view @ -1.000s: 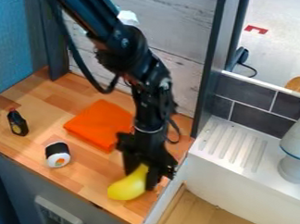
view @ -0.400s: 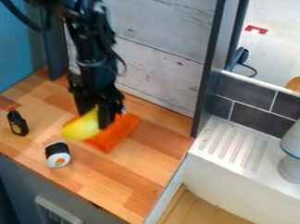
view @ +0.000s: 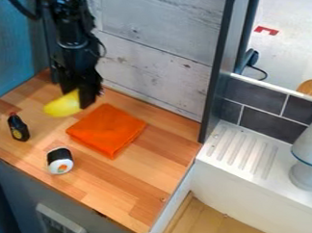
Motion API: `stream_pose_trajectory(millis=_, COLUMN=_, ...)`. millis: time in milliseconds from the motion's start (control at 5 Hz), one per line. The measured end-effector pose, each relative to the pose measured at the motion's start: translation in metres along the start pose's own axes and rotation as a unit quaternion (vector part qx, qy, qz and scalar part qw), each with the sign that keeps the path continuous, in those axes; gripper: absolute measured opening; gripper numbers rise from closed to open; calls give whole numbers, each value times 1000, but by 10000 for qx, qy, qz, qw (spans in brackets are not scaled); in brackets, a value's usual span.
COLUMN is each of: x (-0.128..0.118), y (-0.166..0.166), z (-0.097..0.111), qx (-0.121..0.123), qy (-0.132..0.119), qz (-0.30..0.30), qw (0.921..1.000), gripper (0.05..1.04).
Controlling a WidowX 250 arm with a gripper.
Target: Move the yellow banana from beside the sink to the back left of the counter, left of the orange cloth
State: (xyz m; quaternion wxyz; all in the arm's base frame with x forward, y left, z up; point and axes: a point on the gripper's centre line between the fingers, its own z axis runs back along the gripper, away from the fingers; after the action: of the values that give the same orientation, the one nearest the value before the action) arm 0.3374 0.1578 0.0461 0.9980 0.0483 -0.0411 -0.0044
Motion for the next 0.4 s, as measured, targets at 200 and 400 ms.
stream_pose_trajectory(millis=200, x=0, y=34, z=-5, qx=50, qy=14, qz=242, qw=9997, gripper=598)
stream_pose_trajectory(millis=400, x=-4, y=52, z=-12, qx=48, qy=79, qz=387, qw=9992, gripper=598)
